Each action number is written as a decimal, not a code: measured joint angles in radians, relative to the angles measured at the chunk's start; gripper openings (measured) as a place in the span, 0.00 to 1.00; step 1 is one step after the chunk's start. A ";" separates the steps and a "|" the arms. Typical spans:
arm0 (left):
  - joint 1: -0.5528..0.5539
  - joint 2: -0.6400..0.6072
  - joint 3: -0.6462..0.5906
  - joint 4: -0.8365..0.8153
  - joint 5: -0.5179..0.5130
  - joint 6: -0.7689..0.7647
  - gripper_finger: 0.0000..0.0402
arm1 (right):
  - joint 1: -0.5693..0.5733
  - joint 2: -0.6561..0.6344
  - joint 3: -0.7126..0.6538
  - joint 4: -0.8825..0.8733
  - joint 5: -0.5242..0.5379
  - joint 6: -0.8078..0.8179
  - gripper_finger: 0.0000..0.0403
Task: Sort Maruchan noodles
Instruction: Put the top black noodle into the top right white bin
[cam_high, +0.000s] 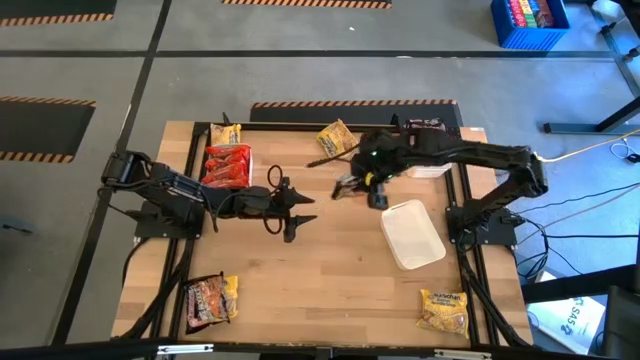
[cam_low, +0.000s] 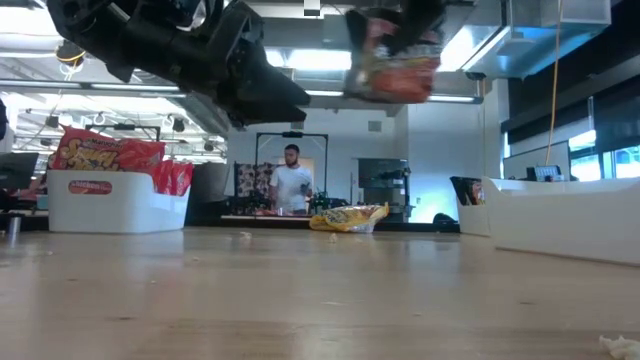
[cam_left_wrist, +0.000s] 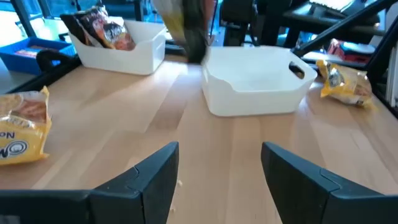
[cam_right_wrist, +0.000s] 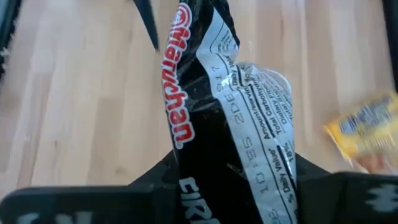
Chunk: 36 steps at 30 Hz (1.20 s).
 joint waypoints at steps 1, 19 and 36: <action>0.000 0.000 0.000 -0.004 0.000 0.000 0.56 | -0.017 -0.014 0.000 -0.030 0.000 -0.003 0.27; 0.000 0.000 0.000 -0.024 0.000 0.000 0.56 | -0.532 -0.203 -0.035 -0.306 0.096 -0.194 0.27; 0.008 0.000 0.000 -0.024 0.000 0.000 0.56 | -0.790 -0.238 -0.455 -0.077 0.141 -0.414 0.28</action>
